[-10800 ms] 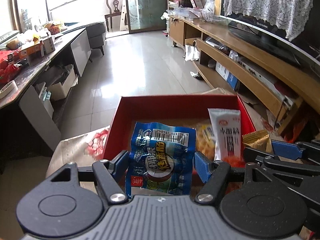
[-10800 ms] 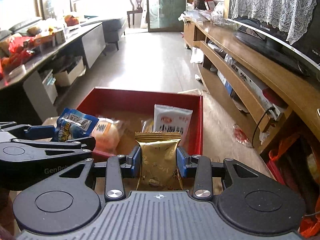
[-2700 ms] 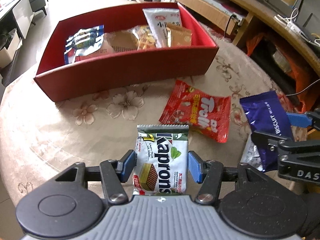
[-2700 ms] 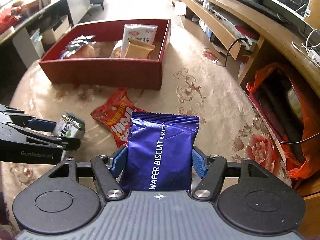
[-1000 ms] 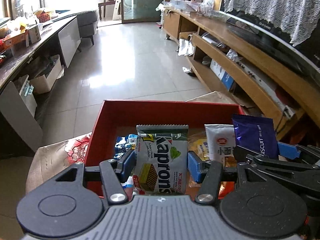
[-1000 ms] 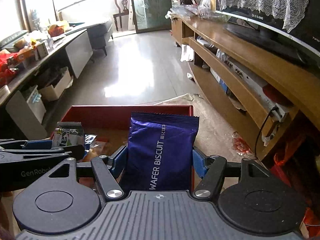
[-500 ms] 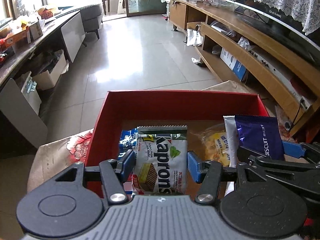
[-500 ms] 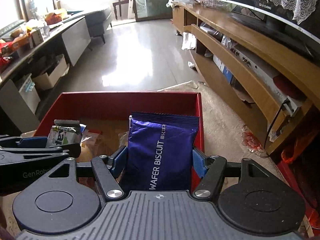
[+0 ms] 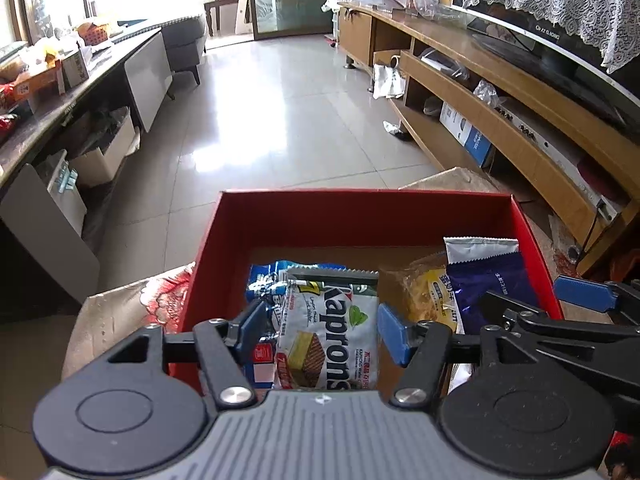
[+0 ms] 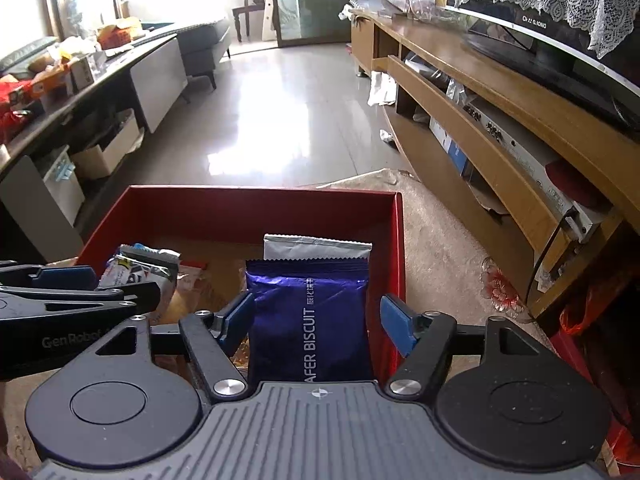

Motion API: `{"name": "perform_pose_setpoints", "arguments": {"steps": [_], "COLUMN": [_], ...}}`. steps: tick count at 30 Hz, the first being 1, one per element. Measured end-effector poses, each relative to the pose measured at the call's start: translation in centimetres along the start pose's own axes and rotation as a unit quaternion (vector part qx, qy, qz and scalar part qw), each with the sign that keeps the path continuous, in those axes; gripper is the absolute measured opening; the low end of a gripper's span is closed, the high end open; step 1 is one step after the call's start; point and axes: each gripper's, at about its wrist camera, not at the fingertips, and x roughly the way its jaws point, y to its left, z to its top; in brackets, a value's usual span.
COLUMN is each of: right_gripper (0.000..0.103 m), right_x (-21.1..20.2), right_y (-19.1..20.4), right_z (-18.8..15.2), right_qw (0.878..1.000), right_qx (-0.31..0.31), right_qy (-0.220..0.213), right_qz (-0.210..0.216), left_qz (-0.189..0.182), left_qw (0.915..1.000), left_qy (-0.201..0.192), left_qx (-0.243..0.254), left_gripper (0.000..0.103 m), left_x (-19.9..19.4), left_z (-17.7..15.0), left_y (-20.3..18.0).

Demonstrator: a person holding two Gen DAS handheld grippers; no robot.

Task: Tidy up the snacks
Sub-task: 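Lower the Kaprons wafer into the red box with left tool while right lowers blue pack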

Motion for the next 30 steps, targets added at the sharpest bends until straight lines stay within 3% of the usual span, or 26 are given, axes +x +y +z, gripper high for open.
{"name": "perform_pose_setpoints", "arguments": {"steps": [6, 30], "right_gripper": [0.076, 0.078], "right_x": [-0.6, -4.9], "right_y": [-0.3, -2.1], "right_z": [0.1, -1.7], "right_qw": [1.0, 0.999], "right_qx": [0.0, 0.007], "right_qy": [-0.011, -0.036], "right_qz": [-0.006, -0.019], "left_qz": [-0.01, -0.046], "left_qw": [0.9998, 0.998], "left_qy": [-0.016, -0.042], "left_qx": [-0.009, 0.011], "left_gripper": [0.068, 0.069], "left_x": [-1.2, -5.8], "left_z": [0.3, -2.1], "left_y": [0.1, -2.3]}}
